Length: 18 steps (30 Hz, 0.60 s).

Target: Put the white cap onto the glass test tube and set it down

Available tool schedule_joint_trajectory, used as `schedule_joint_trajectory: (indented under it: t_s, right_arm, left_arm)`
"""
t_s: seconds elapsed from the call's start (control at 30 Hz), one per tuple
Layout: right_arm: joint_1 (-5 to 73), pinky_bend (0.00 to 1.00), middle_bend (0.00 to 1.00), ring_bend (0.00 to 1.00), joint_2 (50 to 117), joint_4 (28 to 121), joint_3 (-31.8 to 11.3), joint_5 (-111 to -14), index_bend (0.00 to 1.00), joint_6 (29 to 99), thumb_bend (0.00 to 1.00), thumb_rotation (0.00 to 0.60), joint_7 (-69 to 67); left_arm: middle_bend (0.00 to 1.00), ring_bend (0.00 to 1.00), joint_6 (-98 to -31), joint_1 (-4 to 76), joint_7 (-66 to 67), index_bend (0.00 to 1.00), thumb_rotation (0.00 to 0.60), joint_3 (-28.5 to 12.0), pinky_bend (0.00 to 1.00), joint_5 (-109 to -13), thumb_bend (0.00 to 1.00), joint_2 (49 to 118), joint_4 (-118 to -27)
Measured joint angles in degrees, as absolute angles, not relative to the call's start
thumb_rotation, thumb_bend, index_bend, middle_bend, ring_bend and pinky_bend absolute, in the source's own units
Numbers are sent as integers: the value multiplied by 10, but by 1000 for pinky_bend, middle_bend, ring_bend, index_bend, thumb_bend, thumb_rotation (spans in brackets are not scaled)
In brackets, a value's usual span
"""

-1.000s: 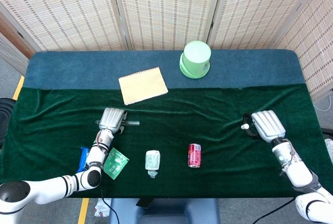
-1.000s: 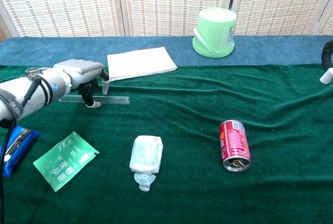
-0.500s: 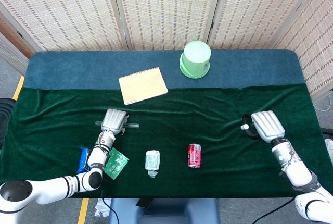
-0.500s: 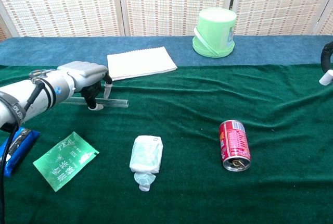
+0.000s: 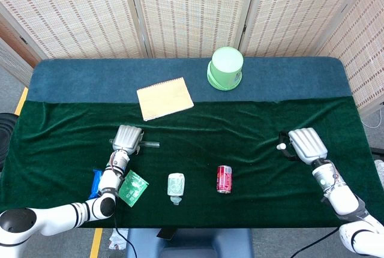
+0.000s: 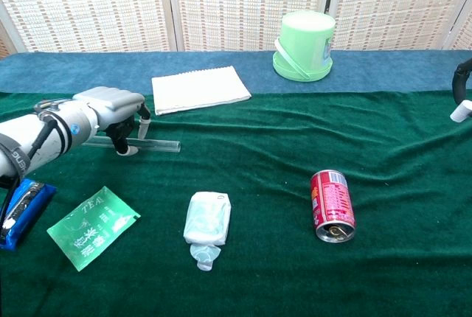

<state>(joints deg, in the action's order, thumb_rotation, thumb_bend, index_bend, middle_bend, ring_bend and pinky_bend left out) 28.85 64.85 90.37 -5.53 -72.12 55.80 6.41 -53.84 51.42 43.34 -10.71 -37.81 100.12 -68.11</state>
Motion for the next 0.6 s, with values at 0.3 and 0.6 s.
schedule_joint_trajectory:
  t_s: [0.3,0.6]
  right_arm:
    - [286,1000,1000,1000,647,909,-55,-721,779,563,600,600,66]
    - [280,1000,1000,1000,634,929,-60,-738,785,581,616,600,43]
  left_arm:
    - [847,772,-537,509,421,613,600,-106,783,-385,439,1002,-674]
    - [874,796,-538,487,348,652,600,-110,801,-423,492,981,-699]
